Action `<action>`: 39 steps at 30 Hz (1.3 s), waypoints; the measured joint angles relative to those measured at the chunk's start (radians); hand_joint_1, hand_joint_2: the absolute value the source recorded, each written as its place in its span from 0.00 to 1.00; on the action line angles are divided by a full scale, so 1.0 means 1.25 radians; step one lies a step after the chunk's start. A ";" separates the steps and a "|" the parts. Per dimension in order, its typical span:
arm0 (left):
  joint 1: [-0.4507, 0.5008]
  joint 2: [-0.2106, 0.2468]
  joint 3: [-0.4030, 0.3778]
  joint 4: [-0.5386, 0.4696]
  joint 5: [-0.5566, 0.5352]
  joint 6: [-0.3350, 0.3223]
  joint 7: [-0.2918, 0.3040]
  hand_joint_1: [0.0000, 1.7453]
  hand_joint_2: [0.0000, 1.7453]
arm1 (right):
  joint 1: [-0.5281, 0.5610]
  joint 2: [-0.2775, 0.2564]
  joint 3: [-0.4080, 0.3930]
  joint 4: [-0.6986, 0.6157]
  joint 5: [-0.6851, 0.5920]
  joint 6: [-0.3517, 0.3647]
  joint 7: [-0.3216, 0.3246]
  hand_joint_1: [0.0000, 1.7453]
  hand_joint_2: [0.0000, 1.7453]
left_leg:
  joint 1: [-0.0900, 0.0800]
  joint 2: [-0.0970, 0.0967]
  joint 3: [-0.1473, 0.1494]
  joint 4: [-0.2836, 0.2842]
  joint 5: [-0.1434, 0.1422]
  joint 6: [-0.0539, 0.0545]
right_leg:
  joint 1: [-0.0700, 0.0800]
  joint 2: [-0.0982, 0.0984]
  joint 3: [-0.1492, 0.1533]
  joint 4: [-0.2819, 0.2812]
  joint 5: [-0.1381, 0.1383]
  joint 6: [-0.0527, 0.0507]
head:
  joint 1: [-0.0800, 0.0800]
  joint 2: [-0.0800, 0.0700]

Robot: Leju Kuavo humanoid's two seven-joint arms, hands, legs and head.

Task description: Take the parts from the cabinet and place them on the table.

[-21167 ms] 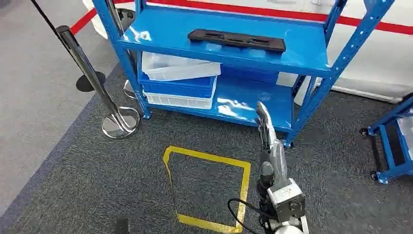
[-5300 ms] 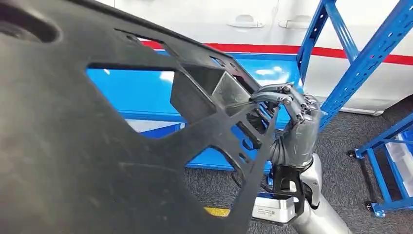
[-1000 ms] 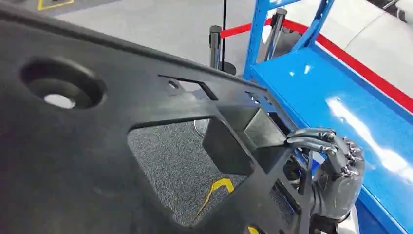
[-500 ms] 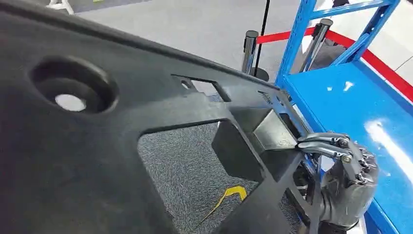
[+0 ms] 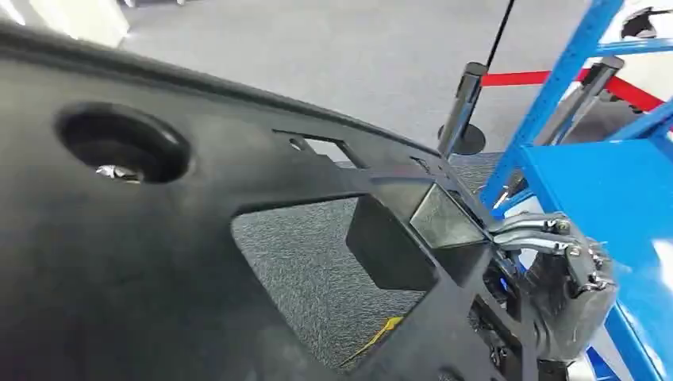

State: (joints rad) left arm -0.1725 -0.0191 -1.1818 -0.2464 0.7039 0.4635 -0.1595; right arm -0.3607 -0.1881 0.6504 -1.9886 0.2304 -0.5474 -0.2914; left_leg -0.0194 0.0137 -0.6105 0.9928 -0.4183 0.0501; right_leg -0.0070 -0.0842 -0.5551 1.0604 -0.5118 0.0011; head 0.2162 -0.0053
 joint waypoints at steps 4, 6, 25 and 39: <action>-0.012 0.001 -0.001 0.000 -0.024 -0.013 0.016 0.00 1.00 | 0.002 0.000 0.001 0.000 0.001 0.010 -0.002 1.00 1.00 | 0.004 -0.035 0.005 0.001 -0.002 0.009 | -0.002 0.062 -0.113 0.203 -0.080 0.004 | 0.012 -0.002; -0.013 0.001 -0.005 0.000 -0.037 -0.017 0.022 0.00 1.00 | 0.002 0.000 0.002 0.000 0.013 0.016 -0.002 1.00 1.00 | 0.008 -0.060 0.006 0.008 -0.008 0.006 | -0.004 0.064 -0.123 0.192 -0.044 0.008 | 0.013 -0.002; 0.019 -0.001 -0.005 0.000 -0.019 0.003 0.005 0.00 1.00 | 0.000 0.054 0.020 0.031 -0.085 0.067 -0.066 1.00 1.00 | 0.008 0.043 -0.035 0.045 -0.008 -0.035 | -0.002 -0.007 -0.003 -0.006 0.007 -0.007 | 0.071 -0.005; 0.041 -0.006 0.005 0.000 0.026 0.007 -0.006 0.00 1.00 | -0.007 0.070 0.020 0.057 -0.164 0.077 -0.097 1.00 1.00 | 0.012 -0.093 -0.001 0.034 -0.021 0.001 | -0.010 0.088 -0.063 0.049 0.048 0.006 | 0.074 -0.005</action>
State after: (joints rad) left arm -0.1209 -0.0271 -1.1757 -0.2460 0.7359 0.4727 -0.1667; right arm -0.3695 -0.1012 0.6760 -1.9173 0.0259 -0.4509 -0.4128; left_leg -0.0048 -0.1028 -0.6121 1.0353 -0.4452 0.0512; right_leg -0.0193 0.0258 -0.6333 1.1213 -0.4515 0.0081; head 0.3089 -0.0114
